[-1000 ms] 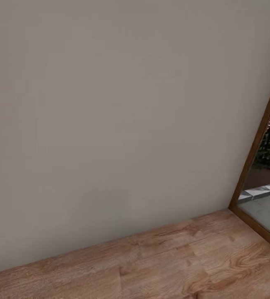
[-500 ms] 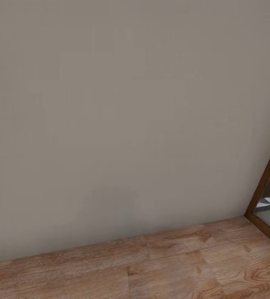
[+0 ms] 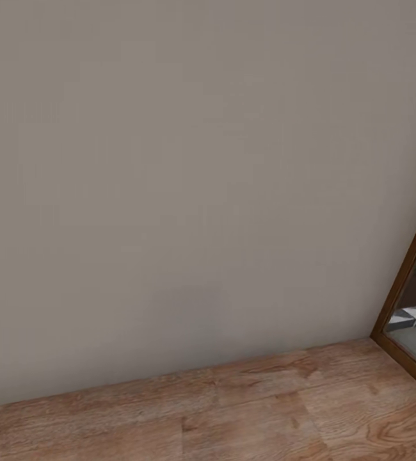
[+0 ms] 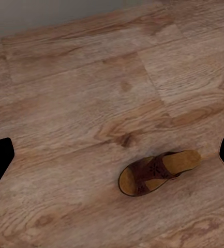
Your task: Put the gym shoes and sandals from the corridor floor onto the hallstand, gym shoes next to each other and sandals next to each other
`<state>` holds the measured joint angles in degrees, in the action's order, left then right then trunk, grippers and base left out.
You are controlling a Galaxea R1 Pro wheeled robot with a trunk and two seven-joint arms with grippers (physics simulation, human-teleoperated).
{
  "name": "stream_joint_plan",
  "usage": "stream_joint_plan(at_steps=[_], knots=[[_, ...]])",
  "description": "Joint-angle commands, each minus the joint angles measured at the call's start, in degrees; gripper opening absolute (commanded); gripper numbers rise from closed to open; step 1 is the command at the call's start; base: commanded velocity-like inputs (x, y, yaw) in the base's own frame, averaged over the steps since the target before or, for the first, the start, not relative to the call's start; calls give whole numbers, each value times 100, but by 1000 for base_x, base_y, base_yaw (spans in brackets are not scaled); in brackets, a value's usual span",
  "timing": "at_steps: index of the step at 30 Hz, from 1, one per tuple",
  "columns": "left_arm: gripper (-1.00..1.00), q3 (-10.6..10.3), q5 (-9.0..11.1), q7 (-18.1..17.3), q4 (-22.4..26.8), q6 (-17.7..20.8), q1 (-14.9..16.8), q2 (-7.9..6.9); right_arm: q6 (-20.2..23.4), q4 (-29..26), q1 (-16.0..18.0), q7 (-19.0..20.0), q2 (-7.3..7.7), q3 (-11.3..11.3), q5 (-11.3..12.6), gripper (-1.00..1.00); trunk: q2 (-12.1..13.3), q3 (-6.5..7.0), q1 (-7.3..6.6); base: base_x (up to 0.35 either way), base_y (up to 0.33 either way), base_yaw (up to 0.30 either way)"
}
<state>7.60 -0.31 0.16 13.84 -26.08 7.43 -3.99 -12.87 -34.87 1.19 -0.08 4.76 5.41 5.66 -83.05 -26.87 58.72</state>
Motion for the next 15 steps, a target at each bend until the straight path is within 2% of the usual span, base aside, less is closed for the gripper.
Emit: stream_joint_plan(at_steps=[1, 15], knots=[[100, 13, -4, 2, -4, -20, 4, 0, -22, 6, 4, -1, 3, -14, 59, 100, -3, -6, 0, 86, -265, 0], [100, 13, -4, 2, -4, -20, 4, 0, -22, 15, 4, -2, 8, 3, 58, 100, -3, -6, 0, 84, -266, 0]])
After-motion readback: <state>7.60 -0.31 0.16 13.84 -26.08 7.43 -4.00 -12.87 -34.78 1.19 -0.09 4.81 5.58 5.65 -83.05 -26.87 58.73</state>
